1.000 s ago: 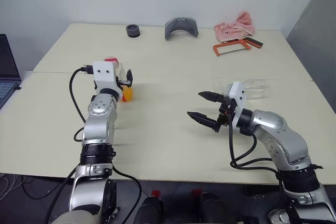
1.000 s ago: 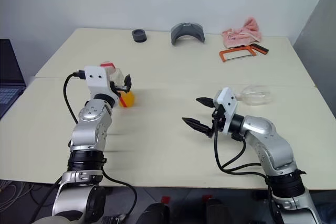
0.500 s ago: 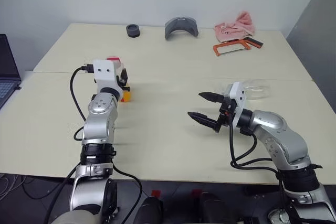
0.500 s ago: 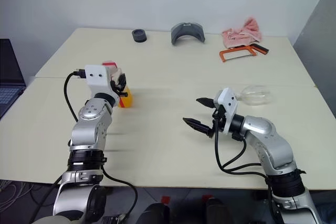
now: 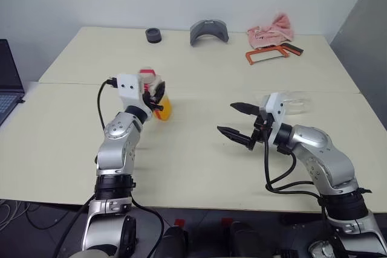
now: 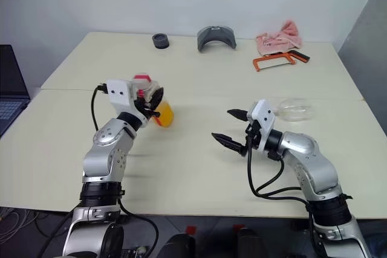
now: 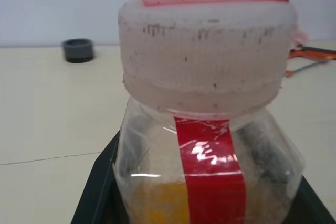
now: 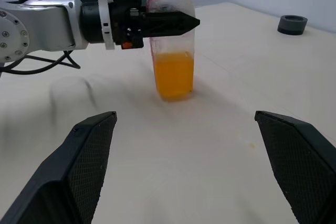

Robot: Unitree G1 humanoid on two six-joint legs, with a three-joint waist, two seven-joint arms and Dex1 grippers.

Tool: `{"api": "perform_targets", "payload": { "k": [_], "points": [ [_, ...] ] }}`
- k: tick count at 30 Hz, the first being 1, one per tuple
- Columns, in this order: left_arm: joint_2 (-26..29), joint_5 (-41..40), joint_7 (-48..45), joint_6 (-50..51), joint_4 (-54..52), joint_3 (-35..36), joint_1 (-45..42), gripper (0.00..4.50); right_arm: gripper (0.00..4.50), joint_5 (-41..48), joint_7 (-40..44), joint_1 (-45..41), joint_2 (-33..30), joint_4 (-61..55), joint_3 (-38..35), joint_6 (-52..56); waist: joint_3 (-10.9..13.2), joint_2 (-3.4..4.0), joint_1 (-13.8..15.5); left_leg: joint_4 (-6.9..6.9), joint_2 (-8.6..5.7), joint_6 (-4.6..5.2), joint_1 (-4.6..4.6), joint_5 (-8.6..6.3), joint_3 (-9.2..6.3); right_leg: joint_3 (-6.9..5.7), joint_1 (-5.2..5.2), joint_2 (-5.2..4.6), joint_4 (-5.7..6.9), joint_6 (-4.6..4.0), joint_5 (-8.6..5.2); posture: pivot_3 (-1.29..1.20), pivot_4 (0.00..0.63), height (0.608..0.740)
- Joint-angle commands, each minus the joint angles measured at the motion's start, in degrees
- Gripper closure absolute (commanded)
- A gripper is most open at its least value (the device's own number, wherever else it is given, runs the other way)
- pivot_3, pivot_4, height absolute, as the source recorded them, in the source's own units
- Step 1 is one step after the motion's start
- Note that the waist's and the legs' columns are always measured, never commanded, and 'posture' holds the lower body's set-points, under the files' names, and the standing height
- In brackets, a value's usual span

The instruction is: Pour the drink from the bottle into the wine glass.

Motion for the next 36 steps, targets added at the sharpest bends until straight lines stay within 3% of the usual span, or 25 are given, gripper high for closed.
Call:
{"api": "perform_targets", "payload": {
  "k": [1,11,15,19,36],
  "points": [
    [0.94,-2.00,-5.50,-2.97,-4.21,-1.69,-0.14,2.73,0.00,0.17,-0.55,1.75,-1.53,-2.69,-3.20,-1.37,0.00,0.00,0.00,0.00,-0.03,0.00,-0.01,0.00,0.00,0.00,0.00,0.00,0.00,0.00,0.00,0.00,0.150,0.740],
    [0.90,-7.06,-25.55,-2.16,1.44,-8.76,-3.83,2.73,0.00,3.63,-5.34,7.53,-3.25,-13.15,-8.48,3.13,0.00,0.00,-0.01,0.02,-0.17,0.04,-0.01,0.00,0.03,-0.01,0.02,0.04,0.06,0.00,0.00,0.00,0.150,0.740],
    [0.52,-7.15,-32.33,-3.51,4.98,-11.28,-5.98,2.73,0.00,11.31,-8.01,5.68,-2.29,-18.45,-11.01,8.71,0.00,0.00,-0.18,0.05,-0.52,0.07,-0.01,0.00,-0.09,0.00,0.02,0.03,0.11,0.00,0.00,0.00,0.150,0.740],
    [0.32,-7.13,-40.86,-4.59,8.11,-14.48,-8.48,2.73,0.00,11.78,-11.71,1.52,-2.01,-20.07,-7.70,13.90,0.00,0.01,-0.26,0.04,-0.55,0.13,0.00,-0.02,-0.13,-0.02,0.02,0.04,0.11,0.00,0.00,0.00,0.150,0.740],
    [-2.08,-2.65,-47.17,-13.15,15.48,-17.41,-12.53,2.73,0.00,7.48,-16.14,-6.79,3.07,-15.31,-0.20,16.02,0.00,0.01,-0.26,0.09,-0.58,0.18,-0.06,-0.02,-0.30,-0.06,-0.02,-0.01,0.20,0.00,0.00,0.00,0.150,0.740]
  ]
}}
